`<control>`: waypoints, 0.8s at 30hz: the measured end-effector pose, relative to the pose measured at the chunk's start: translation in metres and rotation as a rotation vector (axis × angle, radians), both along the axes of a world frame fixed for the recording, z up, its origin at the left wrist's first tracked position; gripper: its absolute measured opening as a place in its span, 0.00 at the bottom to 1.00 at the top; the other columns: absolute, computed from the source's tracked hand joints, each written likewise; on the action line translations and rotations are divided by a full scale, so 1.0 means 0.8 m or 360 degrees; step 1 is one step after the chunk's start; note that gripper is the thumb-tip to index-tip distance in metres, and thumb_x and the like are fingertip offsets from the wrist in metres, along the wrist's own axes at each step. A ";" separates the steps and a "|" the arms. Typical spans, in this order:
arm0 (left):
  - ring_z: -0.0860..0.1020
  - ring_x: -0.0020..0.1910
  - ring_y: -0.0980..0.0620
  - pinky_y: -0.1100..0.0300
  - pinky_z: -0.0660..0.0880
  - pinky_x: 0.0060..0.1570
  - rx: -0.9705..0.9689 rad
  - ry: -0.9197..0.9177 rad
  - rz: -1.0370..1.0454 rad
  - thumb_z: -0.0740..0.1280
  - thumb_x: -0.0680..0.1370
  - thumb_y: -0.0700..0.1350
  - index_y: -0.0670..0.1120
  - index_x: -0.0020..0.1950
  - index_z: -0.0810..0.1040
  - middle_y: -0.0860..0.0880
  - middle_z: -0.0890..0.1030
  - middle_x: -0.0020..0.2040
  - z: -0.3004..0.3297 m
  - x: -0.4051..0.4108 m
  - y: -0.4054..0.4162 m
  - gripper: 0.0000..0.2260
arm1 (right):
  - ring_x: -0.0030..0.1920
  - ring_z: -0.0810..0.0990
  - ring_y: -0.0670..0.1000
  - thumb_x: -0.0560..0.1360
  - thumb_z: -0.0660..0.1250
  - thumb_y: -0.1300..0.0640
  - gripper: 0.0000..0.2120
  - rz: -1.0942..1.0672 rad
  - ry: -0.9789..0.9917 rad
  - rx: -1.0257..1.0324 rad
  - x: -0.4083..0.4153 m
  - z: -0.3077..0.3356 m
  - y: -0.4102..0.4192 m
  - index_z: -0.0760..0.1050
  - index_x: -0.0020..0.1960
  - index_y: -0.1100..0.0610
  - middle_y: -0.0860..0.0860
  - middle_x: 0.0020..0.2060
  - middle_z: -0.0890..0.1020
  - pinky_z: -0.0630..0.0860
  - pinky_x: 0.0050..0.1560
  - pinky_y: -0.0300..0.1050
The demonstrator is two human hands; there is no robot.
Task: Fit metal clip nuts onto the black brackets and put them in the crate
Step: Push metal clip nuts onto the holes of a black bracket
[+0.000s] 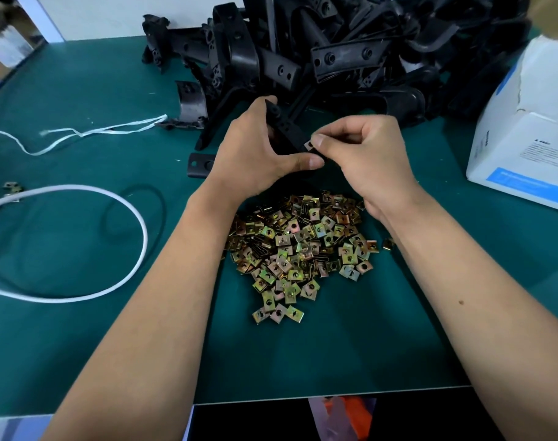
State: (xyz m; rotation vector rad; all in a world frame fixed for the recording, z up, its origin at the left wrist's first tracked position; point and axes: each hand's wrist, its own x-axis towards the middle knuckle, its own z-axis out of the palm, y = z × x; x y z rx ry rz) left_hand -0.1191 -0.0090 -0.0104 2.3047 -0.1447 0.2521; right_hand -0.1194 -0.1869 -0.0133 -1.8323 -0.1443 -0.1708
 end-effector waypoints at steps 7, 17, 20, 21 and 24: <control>0.79 0.61 0.53 0.51 0.76 0.64 -0.0073 0.0051 0.0003 0.81 0.60 0.65 0.46 0.77 0.65 0.54 0.79 0.61 -0.001 0.000 0.001 0.52 | 0.51 0.85 0.52 0.79 0.70 0.56 0.10 0.0029 0.0089 0.0105 -0.007 0.005 0.006 0.86 0.43 0.59 0.55 0.42 0.87 0.79 0.63 0.53; 0.81 0.54 0.54 0.52 0.79 0.57 -0.0135 0.0101 0.0115 0.82 0.64 0.61 0.52 0.59 0.71 0.53 0.83 0.54 -0.003 0.003 0.001 0.32 | 0.57 0.84 0.47 0.82 0.67 0.54 0.10 0.0182 0.0264 0.0220 -0.003 0.003 -0.001 0.86 0.51 0.56 0.49 0.49 0.88 0.77 0.64 0.49; 0.81 0.48 0.60 0.61 0.79 0.49 -0.0110 0.0063 0.0173 0.82 0.64 0.62 0.54 0.55 0.74 0.57 0.83 0.48 -0.003 0.006 0.004 0.27 | 0.51 0.85 0.48 0.82 0.67 0.57 0.09 0.0265 0.0302 0.0206 -0.001 0.003 -0.010 0.86 0.55 0.56 0.51 0.49 0.88 0.81 0.54 0.46; 0.81 0.48 0.60 0.62 0.79 0.49 -0.0107 0.0050 0.0195 0.82 0.64 0.62 0.53 0.56 0.75 0.57 0.83 0.48 -0.003 0.006 0.006 0.29 | 0.46 0.84 0.48 0.82 0.67 0.58 0.08 0.0266 0.0281 0.0147 -0.002 0.003 -0.011 0.85 0.53 0.56 0.53 0.46 0.87 0.82 0.49 0.44; 0.81 0.50 0.57 0.63 0.78 0.50 -0.0122 -0.0013 0.0308 0.82 0.63 0.64 0.50 0.61 0.73 0.55 0.83 0.51 -0.002 0.007 0.019 0.35 | 0.40 0.83 0.46 0.78 0.72 0.56 0.03 0.0327 0.0072 -0.0329 -0.003 0.004 -0.014 0.84 0.48 0.54 0.51 0.41 0.86 0.79 0.44 0.42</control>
